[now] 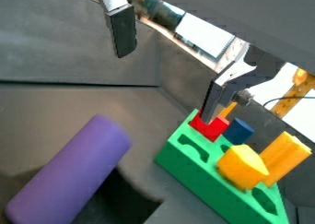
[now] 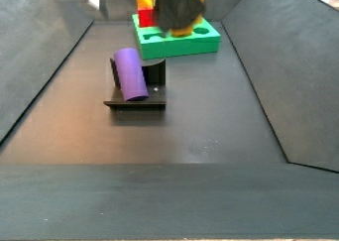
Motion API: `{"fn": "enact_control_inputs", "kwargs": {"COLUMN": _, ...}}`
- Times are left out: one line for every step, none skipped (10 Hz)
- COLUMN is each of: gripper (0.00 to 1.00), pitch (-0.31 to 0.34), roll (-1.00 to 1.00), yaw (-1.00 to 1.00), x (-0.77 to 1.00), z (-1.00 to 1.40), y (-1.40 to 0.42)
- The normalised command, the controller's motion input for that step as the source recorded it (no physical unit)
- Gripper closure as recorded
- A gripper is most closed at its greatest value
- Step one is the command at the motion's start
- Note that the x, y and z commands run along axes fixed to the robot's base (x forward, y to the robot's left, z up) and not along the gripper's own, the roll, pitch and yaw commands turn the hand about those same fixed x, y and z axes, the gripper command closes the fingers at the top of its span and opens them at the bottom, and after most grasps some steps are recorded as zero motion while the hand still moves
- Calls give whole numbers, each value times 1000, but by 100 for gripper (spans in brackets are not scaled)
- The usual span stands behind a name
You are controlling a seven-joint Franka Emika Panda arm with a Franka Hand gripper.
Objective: Pick up the round object. Move up. Place the round object on the fixture. Regrasp the round object. Move to above the board. Insert the round object.
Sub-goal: Regrasp the round object.
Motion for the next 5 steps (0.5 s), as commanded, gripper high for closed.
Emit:
{"fn": "enact_control_inputs", "kwargs": {"gripper": 0, "pitch": 42, "roll": 1000, "yaw": -3, "x": -58, "z": 286, "y": -590}}
{"fn": "enact_control_inputs", "kwargs": {"gripper": 0, "pitch": 40, "roll": 1000, "yaw": -3, "x": -31, "z": 72, "y": -397}}
{"fn": "enact_control_inputs", "kwargs": {"gripper": 0, "pitch": 39, "roll": 1000, "yaw": -3, "x": -11, "z": 16, "y": -272}}
{"fn": "enact_control_inputs", "kwargs": {"gripper": 0, "pitch": 39, "roll": 1000, "yaw": -2, "x": -16, "z": 44, "y": -33}}
{"fn": "enact_control_inputs", "kwargs": {"gripper": 0, "pitch": 37, "roll": 1000, "yaw": -2, "x": -21, "z": 31, "y": -16}}
